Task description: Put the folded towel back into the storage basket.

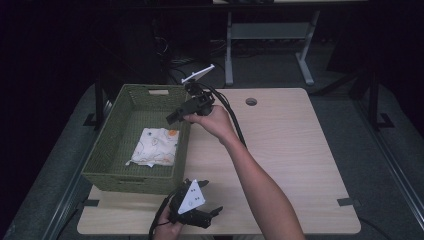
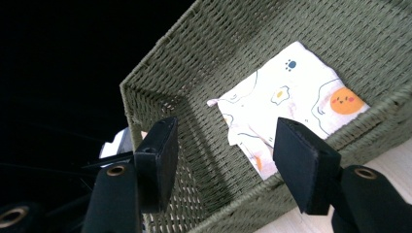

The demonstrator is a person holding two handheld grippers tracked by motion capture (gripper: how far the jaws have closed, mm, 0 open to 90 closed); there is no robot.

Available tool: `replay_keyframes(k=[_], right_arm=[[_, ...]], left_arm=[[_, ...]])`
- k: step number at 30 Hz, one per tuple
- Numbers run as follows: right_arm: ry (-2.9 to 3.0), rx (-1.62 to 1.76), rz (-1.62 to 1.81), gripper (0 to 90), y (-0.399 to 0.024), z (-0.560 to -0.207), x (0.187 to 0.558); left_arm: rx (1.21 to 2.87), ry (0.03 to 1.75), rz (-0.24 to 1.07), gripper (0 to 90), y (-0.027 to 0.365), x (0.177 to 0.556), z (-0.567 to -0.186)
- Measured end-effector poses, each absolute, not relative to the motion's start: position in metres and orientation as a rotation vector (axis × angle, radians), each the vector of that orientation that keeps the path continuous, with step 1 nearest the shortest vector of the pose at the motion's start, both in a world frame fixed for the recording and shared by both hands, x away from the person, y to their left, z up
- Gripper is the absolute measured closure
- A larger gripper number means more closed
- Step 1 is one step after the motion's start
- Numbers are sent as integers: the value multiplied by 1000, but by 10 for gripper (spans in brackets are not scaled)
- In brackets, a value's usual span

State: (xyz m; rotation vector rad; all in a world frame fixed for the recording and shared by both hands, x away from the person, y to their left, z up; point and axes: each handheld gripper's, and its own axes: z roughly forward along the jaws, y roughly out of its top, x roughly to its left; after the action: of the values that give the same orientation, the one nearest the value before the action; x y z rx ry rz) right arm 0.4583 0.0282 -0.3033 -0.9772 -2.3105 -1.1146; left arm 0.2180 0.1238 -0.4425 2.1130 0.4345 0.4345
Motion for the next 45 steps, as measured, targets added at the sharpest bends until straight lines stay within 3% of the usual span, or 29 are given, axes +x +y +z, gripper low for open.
replay_keyframes(k=[45], right_arm=[[-2220, -1152, -1178, 375, -87, -318, 440]], left_arm=[[2128, 429, 440, 161, 121, 220, -444]])
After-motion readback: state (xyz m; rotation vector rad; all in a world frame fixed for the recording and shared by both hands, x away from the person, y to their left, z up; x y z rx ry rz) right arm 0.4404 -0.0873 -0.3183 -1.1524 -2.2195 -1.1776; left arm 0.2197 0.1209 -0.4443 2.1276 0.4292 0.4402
